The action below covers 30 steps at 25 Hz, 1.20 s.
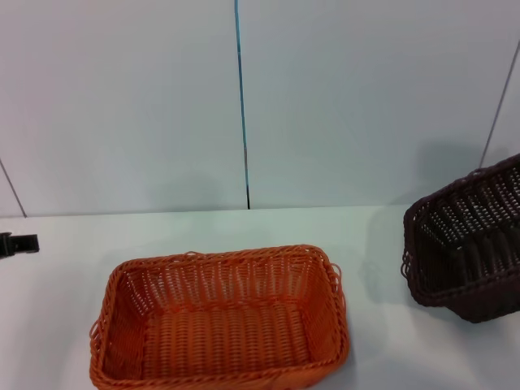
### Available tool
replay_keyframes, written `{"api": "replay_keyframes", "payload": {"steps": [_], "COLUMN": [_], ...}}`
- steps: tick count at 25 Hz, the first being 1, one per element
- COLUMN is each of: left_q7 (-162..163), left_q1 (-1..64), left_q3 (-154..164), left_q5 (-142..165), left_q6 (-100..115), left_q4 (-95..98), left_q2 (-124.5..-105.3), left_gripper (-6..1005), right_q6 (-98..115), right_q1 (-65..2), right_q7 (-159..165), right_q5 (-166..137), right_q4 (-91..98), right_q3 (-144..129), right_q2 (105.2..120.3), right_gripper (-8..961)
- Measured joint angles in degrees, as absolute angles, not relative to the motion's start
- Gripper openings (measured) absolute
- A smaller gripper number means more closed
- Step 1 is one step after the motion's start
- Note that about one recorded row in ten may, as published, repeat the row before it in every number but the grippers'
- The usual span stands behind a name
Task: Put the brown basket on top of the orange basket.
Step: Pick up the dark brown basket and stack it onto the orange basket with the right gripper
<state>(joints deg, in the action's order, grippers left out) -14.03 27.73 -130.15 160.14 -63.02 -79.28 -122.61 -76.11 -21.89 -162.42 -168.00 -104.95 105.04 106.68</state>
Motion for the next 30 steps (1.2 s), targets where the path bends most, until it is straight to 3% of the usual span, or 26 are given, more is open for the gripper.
{"api": "replay_keyframes", "payload": {"steps": [7, 14, 23, 30], "left_q7": [-14.5, -15.5, -15.8, -17.1], "left_q1": [25.7, 25.6, 24.7, 24.7], "left_q3": [-130.0, -130.0, -130.1, -130.1], "left_q5": [160.1, 160.1, 160.0, 160.0], "left_q6": [-59.1, -54.6, -50.2, -47.7], "left_q4": [-77.9, -74.8, -71.9, -70.1], "left_q2": [-123.3, -123.34, -123.33, -122.97], "left_gripper": [923, 922, 922, 922], "right_q6": [-88.1, -95.0, -99.4, -99.2], "right_q1": [-25.2, -30.8, -38.4, -42.3], "right_q7": [-162.4, -162.4, -162.3, -161.8], "right_q5": [-168.0, -167.9, -168.0, -168.2], "right_q4": [-114.0, -116.0, -116.0, -116.1], "right_q3": [107.9, 108.1, 108.7, 108.1], "right_q2": [104.96, 104.38, 106.32, 109.19], "right_gripper": [182, 182, 182, 182]}}
